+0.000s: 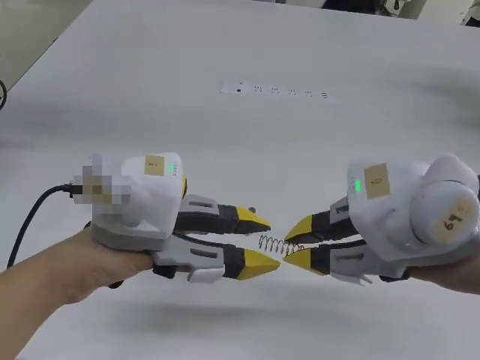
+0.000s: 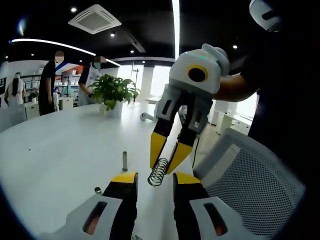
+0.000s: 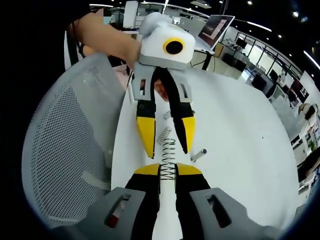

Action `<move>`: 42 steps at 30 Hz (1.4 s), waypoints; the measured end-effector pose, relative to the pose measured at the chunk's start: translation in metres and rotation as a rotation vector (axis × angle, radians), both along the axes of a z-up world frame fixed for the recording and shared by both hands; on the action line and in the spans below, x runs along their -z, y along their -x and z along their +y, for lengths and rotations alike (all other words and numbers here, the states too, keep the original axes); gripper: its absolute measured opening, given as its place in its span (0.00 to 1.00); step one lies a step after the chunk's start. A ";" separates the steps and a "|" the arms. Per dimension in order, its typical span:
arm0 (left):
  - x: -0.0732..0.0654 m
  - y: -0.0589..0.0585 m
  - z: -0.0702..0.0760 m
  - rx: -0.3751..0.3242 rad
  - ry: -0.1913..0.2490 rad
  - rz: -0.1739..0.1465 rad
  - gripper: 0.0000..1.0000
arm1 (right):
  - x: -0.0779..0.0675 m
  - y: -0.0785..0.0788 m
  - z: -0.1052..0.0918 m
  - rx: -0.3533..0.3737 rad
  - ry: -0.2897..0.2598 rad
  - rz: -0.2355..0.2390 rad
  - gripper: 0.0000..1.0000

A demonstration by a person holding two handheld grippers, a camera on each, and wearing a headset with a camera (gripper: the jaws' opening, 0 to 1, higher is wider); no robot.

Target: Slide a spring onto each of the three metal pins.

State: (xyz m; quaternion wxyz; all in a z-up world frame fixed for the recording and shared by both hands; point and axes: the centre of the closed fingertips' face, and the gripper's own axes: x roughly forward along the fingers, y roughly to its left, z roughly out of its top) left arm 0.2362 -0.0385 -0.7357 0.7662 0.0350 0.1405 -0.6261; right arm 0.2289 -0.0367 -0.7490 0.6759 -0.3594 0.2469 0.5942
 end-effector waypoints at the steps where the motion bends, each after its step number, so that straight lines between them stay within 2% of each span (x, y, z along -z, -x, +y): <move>1: -0.001 0.000 0.000 0.001 0.002 -0.003 0.19 | -0.001 0.000 0.000 -0.001 -0.003 -0.006 0.08; 9: -0.005 0.002 -0.002 0.013 0.017 -0.003 0.10 | -0.003 0.001 0.000 -0.015 -0.005 -0.013 0.08; 12: -0.004 0.004 -0.002 0.016 0.015 0.004 0.09 | -0.006 0.003 0.001 -0.044 -0.011 -0.025 0.08; 15: -0.006 0.004 -0.004 0.016 0.021 -0.007 0.05 | -0.008 0.003 0.001 -0.050 -0.014 -0.031 0.08; 25: -0.009 0.003 -0.004 0.015 0.037 -0.024 0.03 | -0.011 0.002 0.000 -0.063 -0.015 -0.051 0.08; 37: -0.010 0.009 -0.005 0.024 0.042 -0.008 0.02 | -0.012 0.006 0.000 -0.044 -0.054 -0.017 0.09; 42: -0.012 0.009 -0.003 0.024 0.047 -0.006 0.02 | -0.009 0.005 -0.007 -0.026 -0.046 -0.003 0.10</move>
